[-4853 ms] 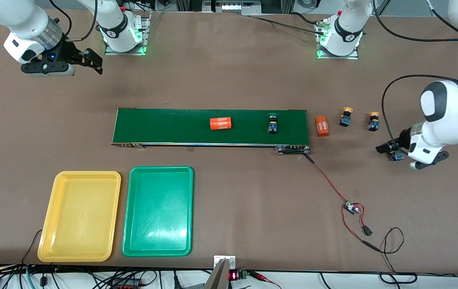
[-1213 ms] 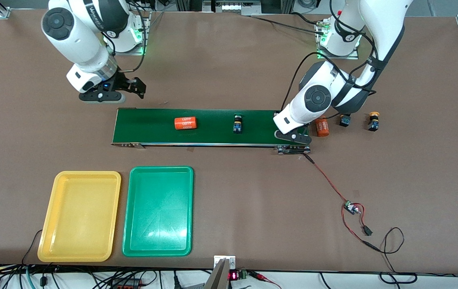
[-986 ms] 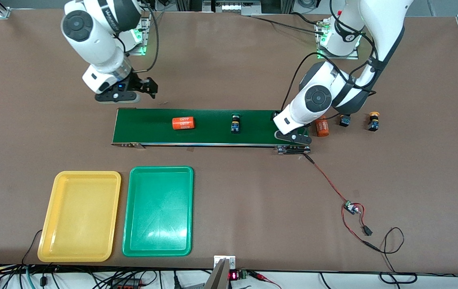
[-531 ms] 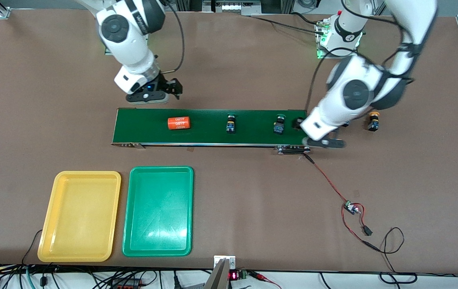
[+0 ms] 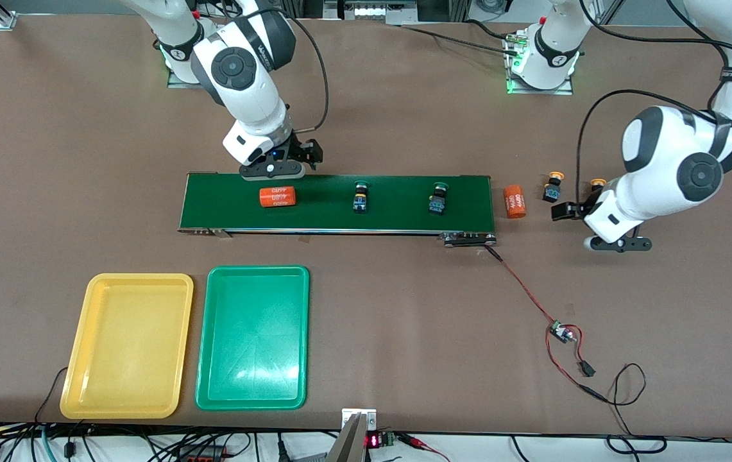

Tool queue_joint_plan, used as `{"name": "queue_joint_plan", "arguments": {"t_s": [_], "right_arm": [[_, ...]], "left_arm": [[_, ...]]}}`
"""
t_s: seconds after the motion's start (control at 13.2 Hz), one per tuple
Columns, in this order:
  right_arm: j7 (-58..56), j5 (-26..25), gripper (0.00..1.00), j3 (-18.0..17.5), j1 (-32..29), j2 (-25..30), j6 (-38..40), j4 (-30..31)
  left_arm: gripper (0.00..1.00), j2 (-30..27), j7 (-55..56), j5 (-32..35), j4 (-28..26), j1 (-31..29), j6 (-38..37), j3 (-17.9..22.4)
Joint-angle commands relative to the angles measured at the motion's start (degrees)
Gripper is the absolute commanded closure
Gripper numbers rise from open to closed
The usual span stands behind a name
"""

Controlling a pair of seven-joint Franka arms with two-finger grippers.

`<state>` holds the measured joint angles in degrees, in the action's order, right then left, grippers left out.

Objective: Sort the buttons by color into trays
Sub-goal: 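Grasp a green button with the right gripper while the left gripper reaches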

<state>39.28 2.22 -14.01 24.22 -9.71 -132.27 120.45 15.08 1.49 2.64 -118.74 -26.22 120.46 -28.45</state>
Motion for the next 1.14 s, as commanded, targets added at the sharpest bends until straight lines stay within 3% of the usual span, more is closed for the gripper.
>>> {"name": "queue_joint_plan", "arguments": {"t_s": [0.0,0.3,0.61,1.06], "right_arm": [[6.3,-1.0,0.00,0.2,0.5,-3.1,3.1,-5.0],[9.0,-1.0,0.00,0.2,0.9,-5.0,3.1,-6.4],[9.1,-3.3,0.00,0.2,2.6,-8.0,2.5,-8.2],[9.2,-4.4,0.00,0.3,3.6,-10.5,1.5,-8.7]], "left_arm": [[0.00,-0.7,-5.8,-0.3,-3.9,-1.0,0.2,-0.7],[0.00,-0.1,-11.3,0.6,-8.5,-3.0,4.0,-0.6],[0.00,3.4,-17.6,0.9,-9.7,-3.9,6.2,-0.6],[0.00,4.5,-17.8,0.9,-13.9,-4.5,9.9,-0.5]]}}
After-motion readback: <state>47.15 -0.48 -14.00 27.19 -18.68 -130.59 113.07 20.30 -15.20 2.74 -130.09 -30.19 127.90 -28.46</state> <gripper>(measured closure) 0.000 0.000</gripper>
